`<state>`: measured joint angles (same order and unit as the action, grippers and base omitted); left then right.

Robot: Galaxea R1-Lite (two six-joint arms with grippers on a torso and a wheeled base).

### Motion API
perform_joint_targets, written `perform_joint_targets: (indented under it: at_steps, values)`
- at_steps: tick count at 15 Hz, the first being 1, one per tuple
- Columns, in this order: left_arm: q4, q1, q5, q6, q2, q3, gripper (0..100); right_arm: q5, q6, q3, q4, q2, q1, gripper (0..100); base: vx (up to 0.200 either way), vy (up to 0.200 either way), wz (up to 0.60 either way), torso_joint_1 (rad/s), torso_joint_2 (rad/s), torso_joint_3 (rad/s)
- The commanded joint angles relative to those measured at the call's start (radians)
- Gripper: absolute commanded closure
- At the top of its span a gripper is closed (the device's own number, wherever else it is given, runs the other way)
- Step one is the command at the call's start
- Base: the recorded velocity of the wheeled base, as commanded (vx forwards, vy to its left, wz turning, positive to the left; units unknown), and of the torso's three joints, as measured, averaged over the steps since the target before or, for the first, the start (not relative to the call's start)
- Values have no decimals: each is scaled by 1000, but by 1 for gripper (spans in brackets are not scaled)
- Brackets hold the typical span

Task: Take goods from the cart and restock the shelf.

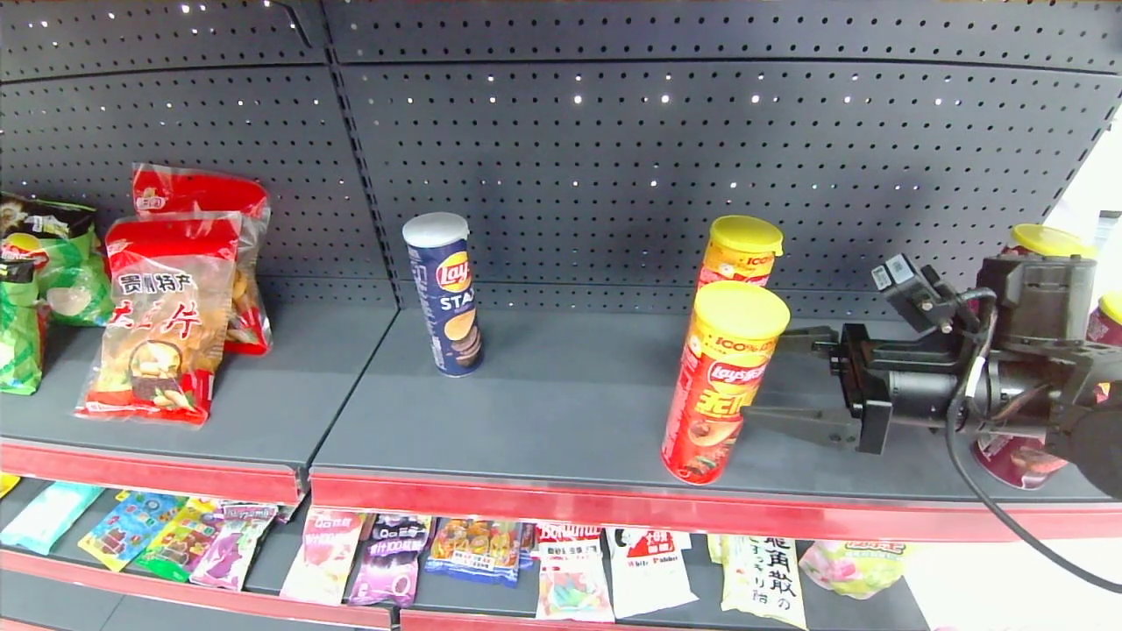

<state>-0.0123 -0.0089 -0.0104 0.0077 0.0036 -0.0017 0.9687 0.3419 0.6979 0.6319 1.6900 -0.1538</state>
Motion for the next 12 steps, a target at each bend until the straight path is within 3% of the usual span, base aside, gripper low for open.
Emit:
perform_joint_targets:
  at_steps: [1, 12]
  values:
    - [0, 1, 0, 0, -1, 0, 0, 1, 0, 17, 0, 28, -16, 0, 0, 0, 0, 0, 0, 0]
    - [0, 0, 0, 0, -1, 0, 0, -10, -9, 94, 0, 88, -70, 0, 0, 0, 0, 0, 0, 0]
